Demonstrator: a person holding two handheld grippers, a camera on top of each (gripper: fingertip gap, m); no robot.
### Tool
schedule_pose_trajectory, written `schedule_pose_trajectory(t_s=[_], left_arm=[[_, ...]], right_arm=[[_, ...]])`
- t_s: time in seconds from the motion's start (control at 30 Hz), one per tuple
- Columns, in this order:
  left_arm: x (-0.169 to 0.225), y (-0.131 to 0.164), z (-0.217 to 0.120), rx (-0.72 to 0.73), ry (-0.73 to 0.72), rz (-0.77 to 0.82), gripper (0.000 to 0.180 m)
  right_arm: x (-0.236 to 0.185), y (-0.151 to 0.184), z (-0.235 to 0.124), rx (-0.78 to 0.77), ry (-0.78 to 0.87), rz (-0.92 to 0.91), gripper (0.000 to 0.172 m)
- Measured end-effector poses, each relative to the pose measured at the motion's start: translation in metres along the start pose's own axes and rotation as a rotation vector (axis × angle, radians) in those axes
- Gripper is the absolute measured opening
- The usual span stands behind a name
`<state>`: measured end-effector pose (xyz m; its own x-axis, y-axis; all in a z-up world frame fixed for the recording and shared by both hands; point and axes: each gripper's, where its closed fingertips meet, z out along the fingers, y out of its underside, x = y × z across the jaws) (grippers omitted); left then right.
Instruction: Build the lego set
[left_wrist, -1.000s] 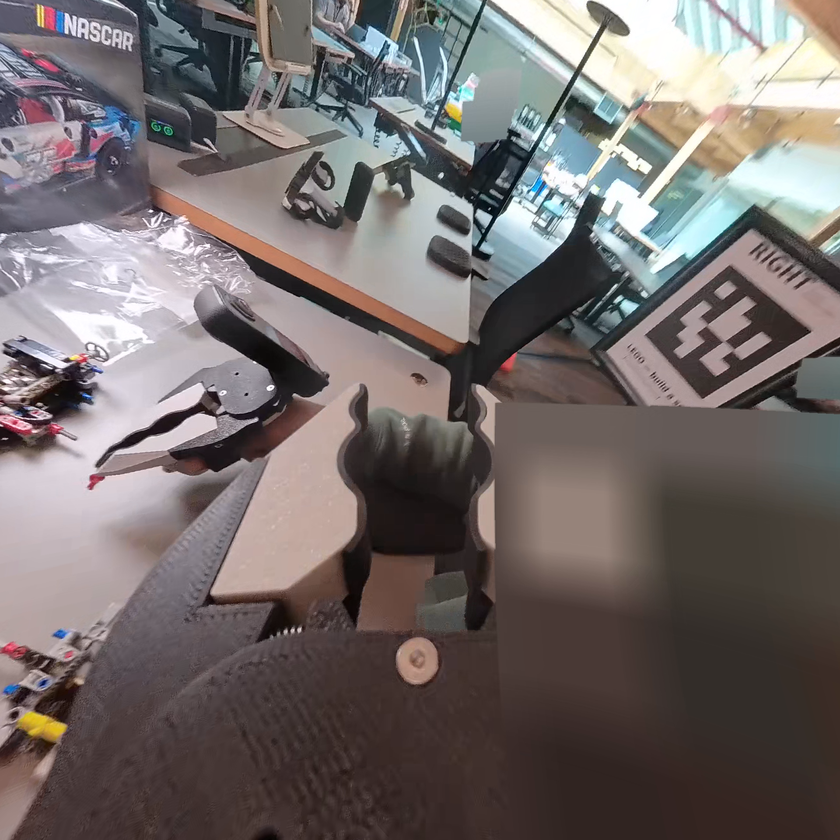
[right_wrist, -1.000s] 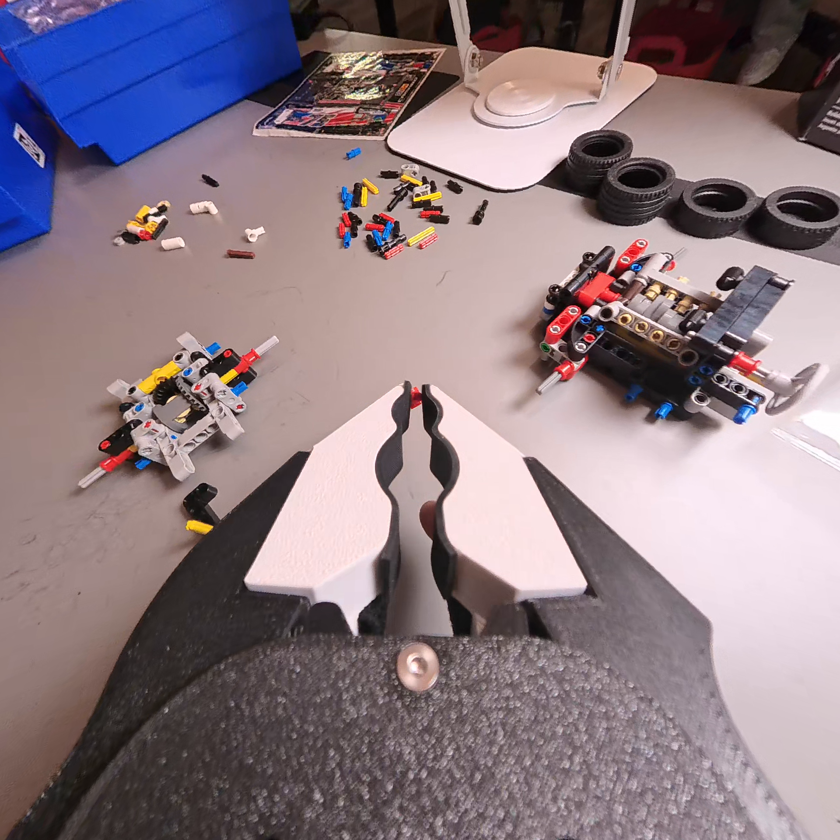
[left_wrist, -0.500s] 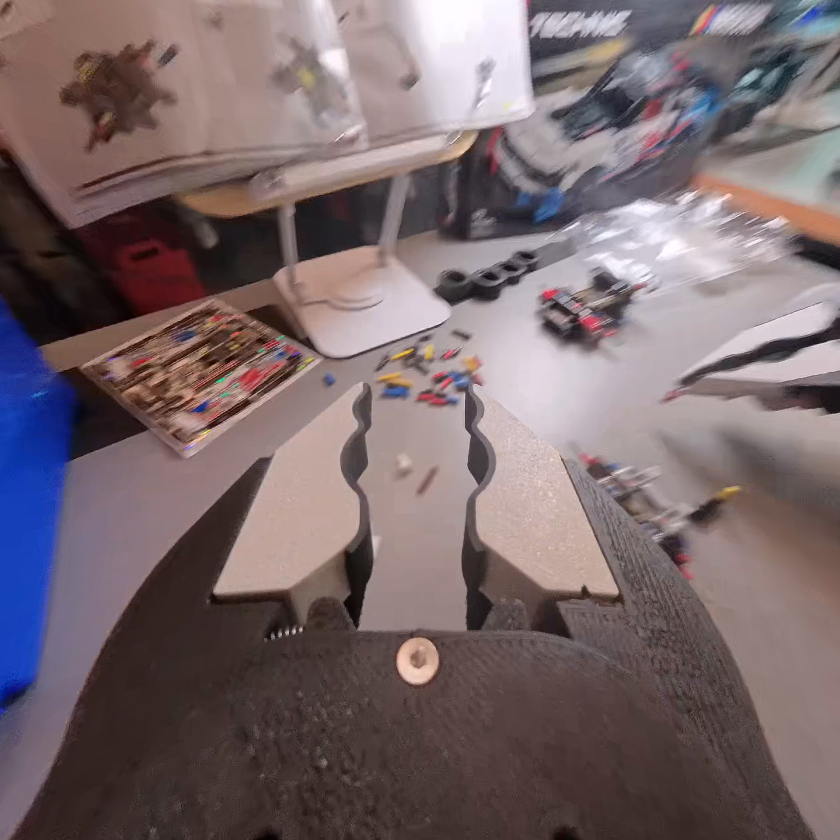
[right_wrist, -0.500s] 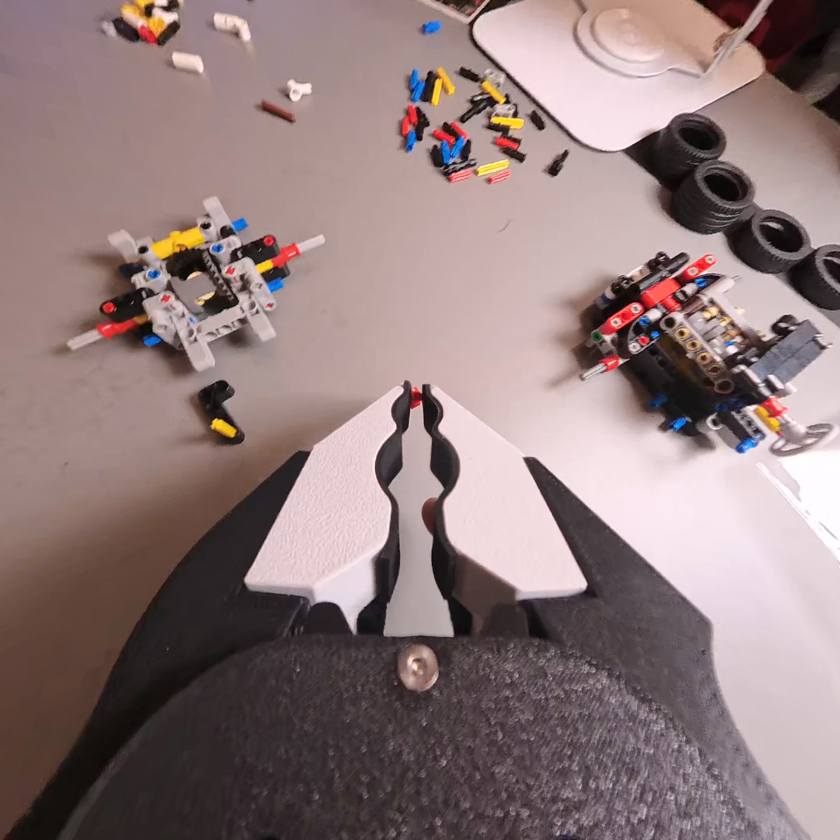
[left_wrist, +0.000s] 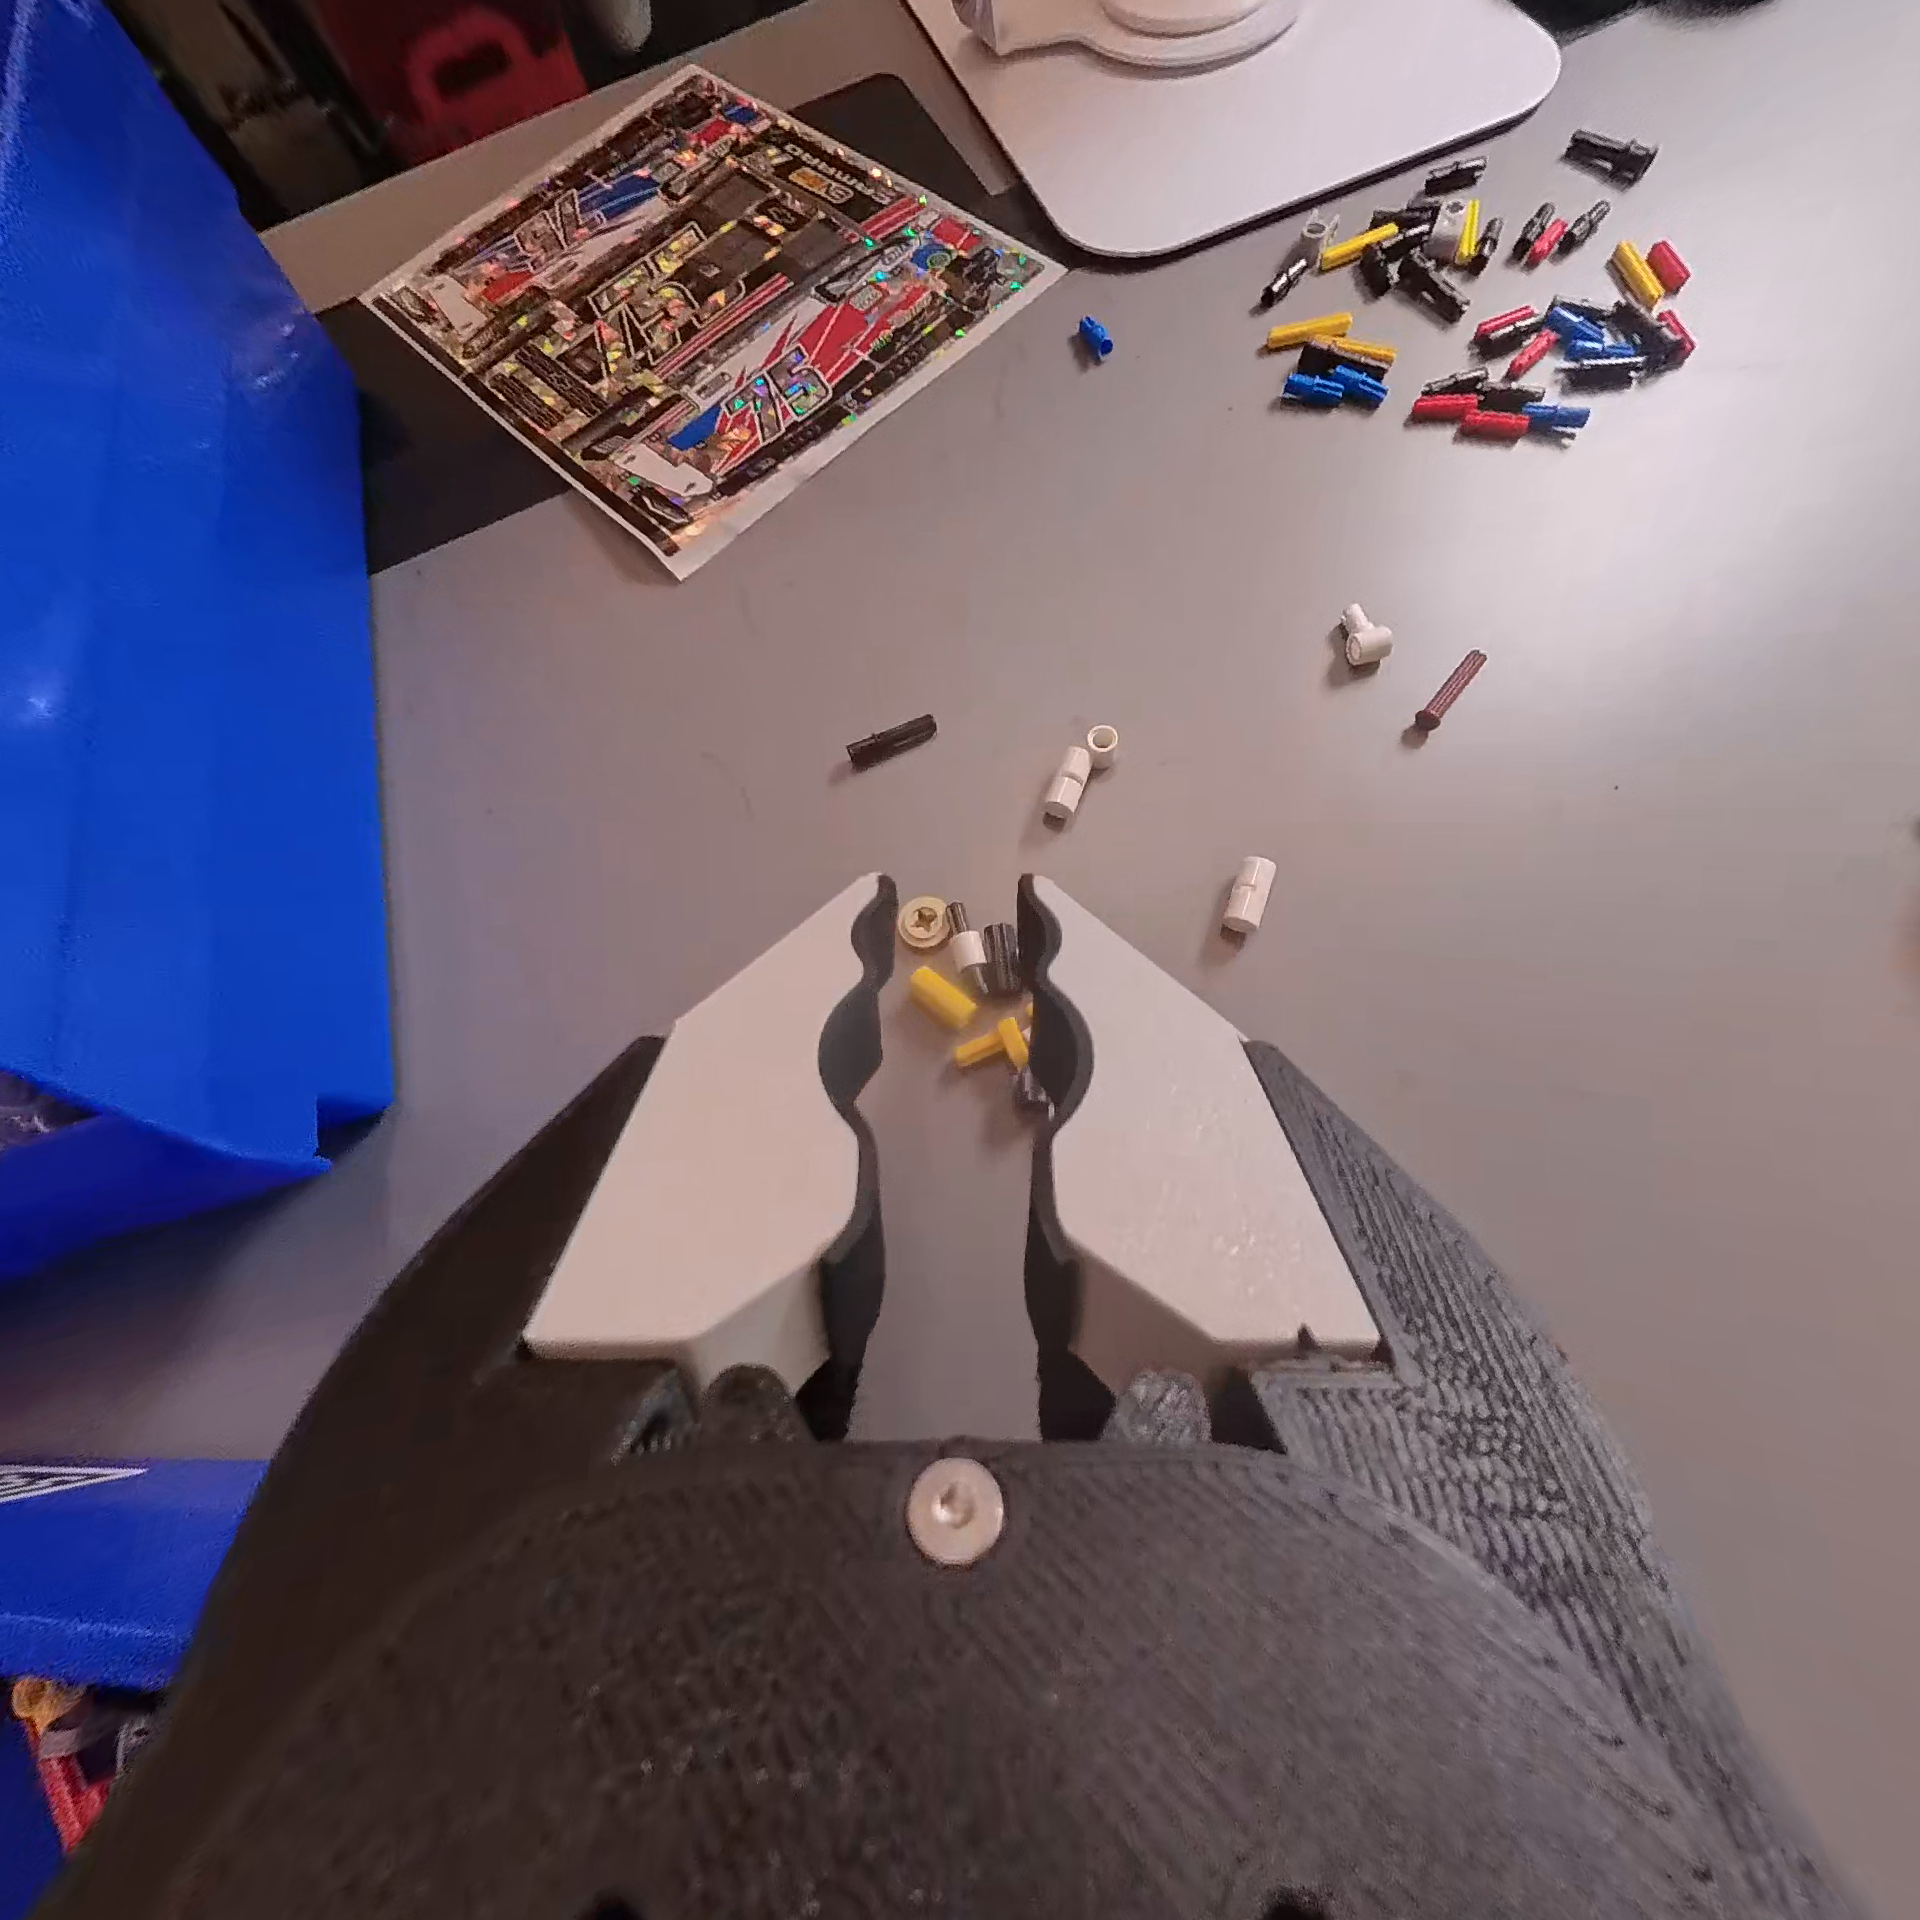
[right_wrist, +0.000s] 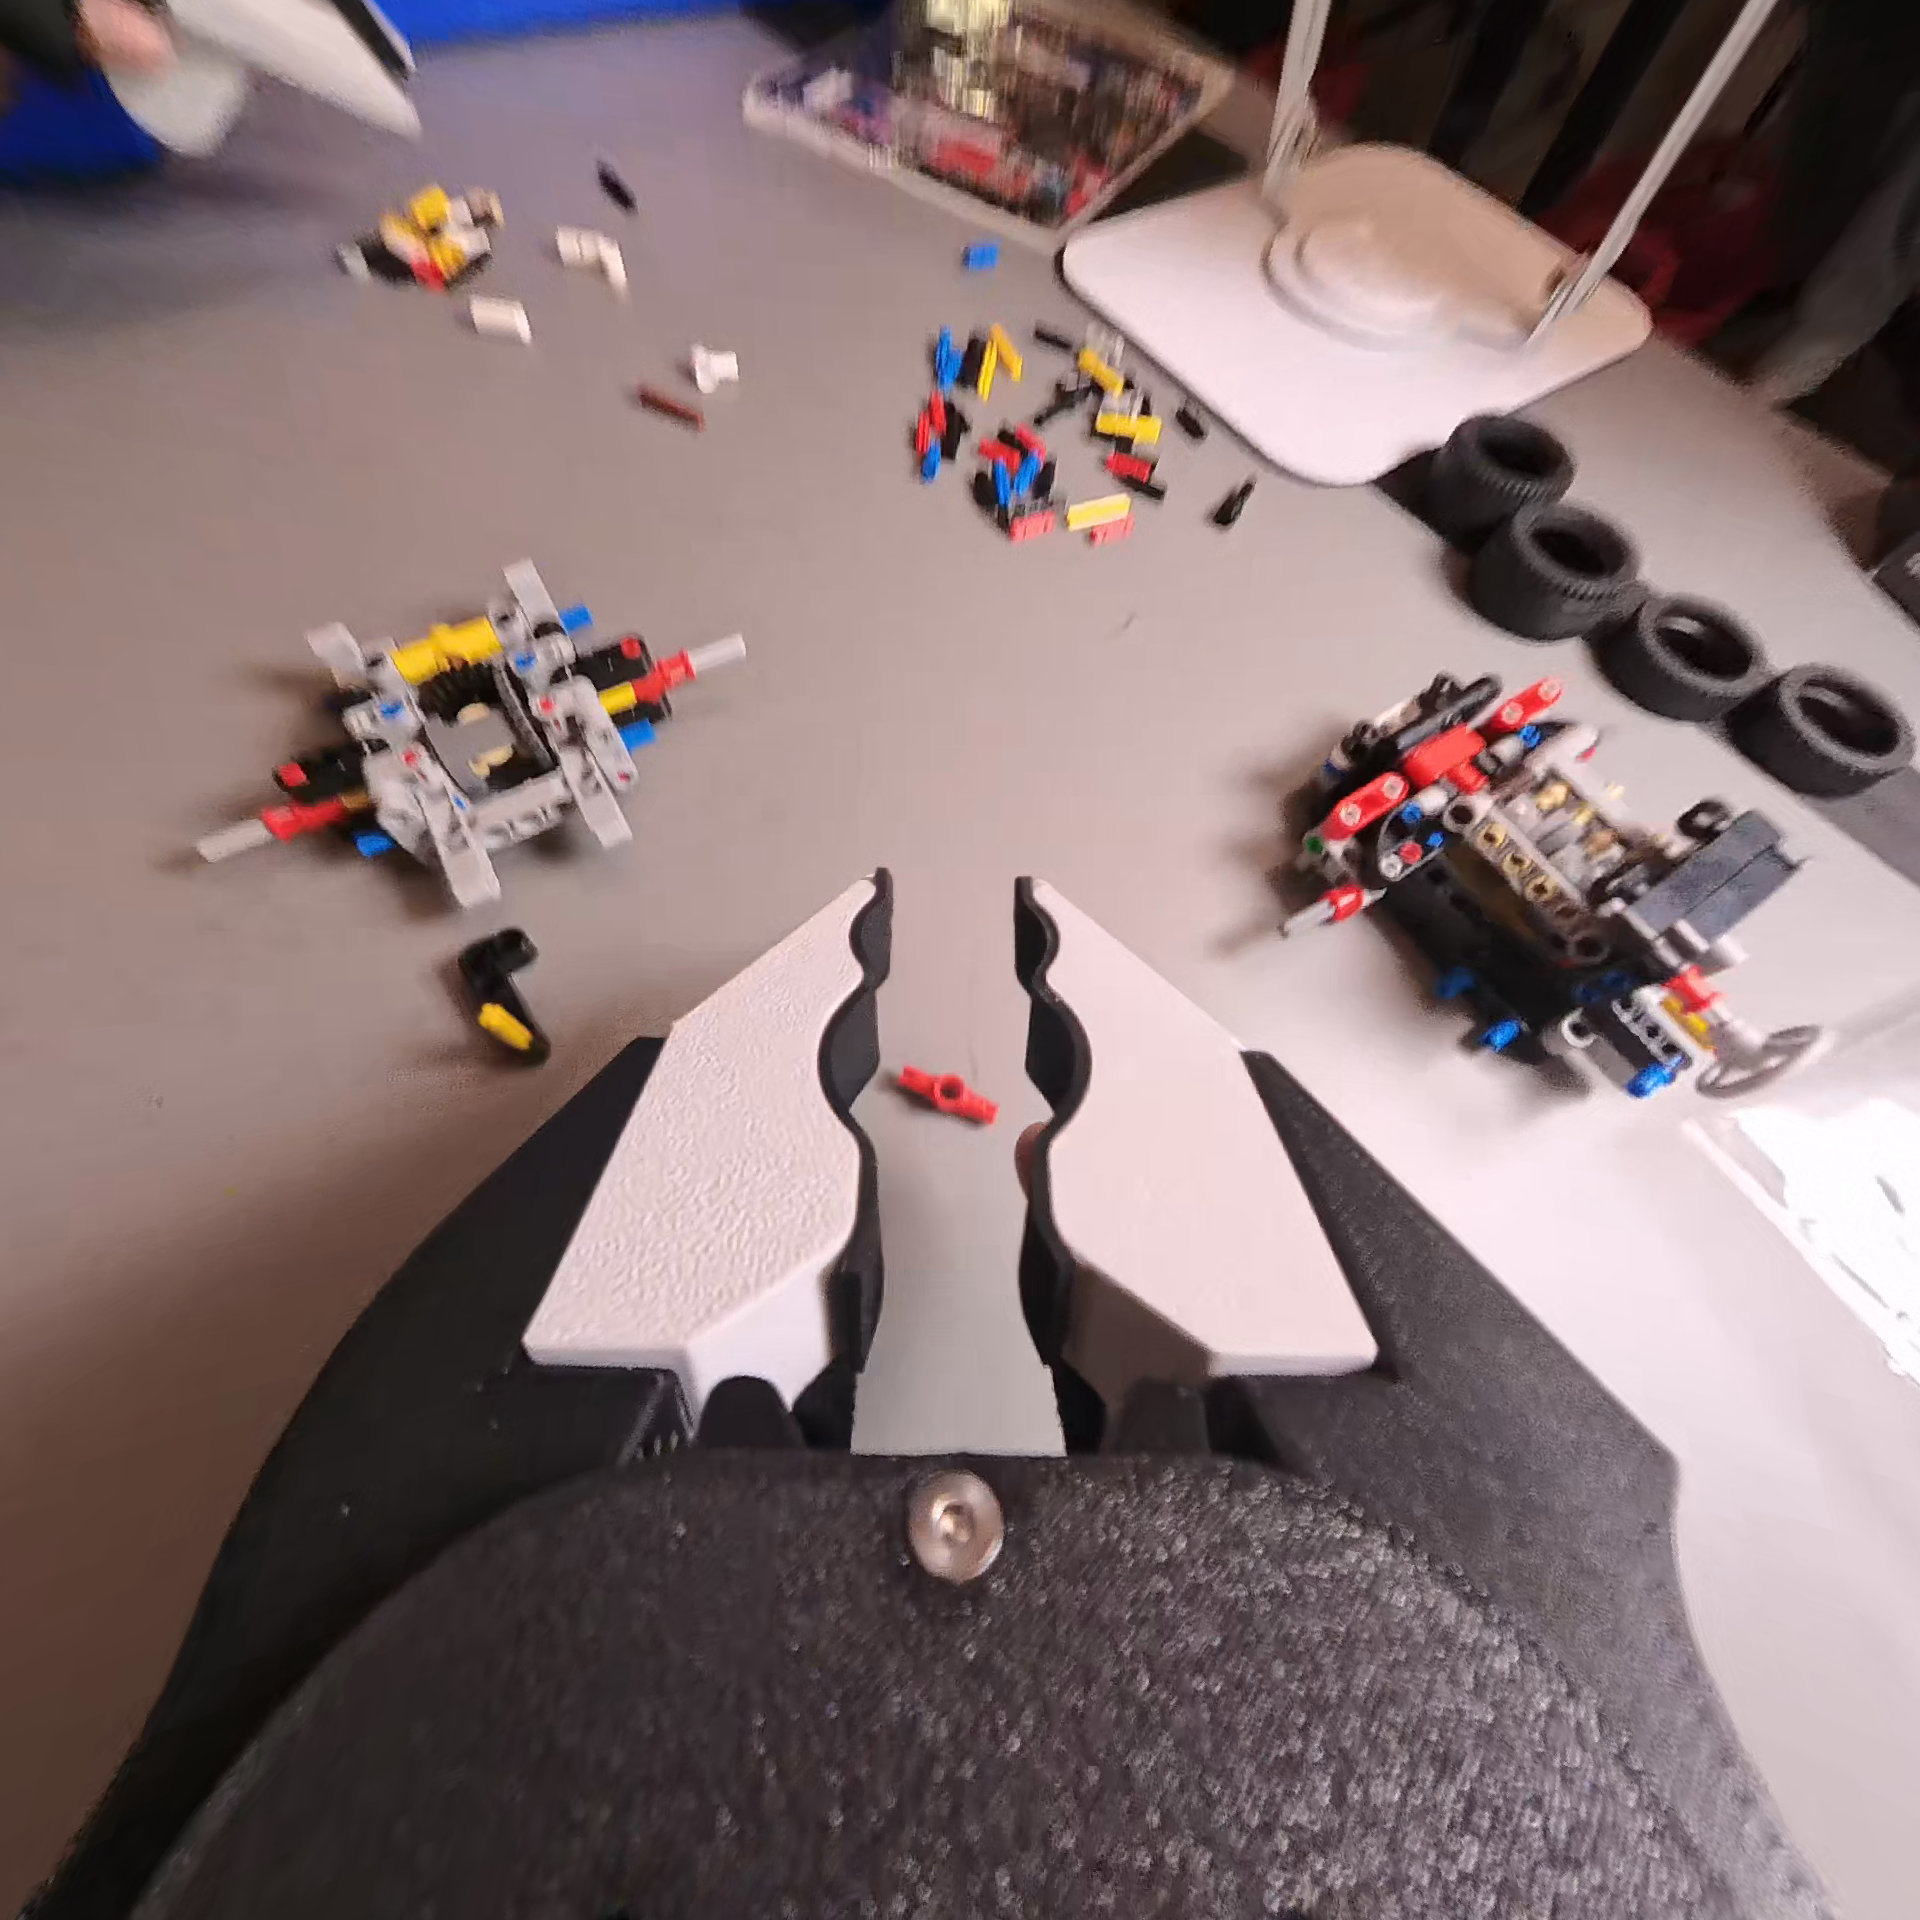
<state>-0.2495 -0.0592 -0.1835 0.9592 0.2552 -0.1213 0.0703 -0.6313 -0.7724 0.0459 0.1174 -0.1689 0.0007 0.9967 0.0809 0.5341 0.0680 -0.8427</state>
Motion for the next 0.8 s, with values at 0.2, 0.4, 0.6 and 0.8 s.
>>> schedule_pose_trajectory(t_s=[0.2,0.4,0.6,0.8], left_arm=[[-0.006,0.014,0.001,-0.082,-0.043,0.083,0.012],[-0.003,0.024,0.003,-0.138,-0.032,0.127,0.011],[-0.010,0.033,0.001,-0.200,-0.088,0.180,0.010],[-0.008,0.037,-0.001,-0.231,-0.082,0.226,0.010]], right_arm=[[-0.004,-0.018,0.000,0.126,0.013,-0.004,0.021],[-0.012,-0.017,0.007,0.123,0.009,-0.042,0.018],[-0.014,-0.012,0.011,0.107,0.008,-0.054,0.016],[-0.015,-0.010,0.012,0.094,0.018,-0.077,0.014]])
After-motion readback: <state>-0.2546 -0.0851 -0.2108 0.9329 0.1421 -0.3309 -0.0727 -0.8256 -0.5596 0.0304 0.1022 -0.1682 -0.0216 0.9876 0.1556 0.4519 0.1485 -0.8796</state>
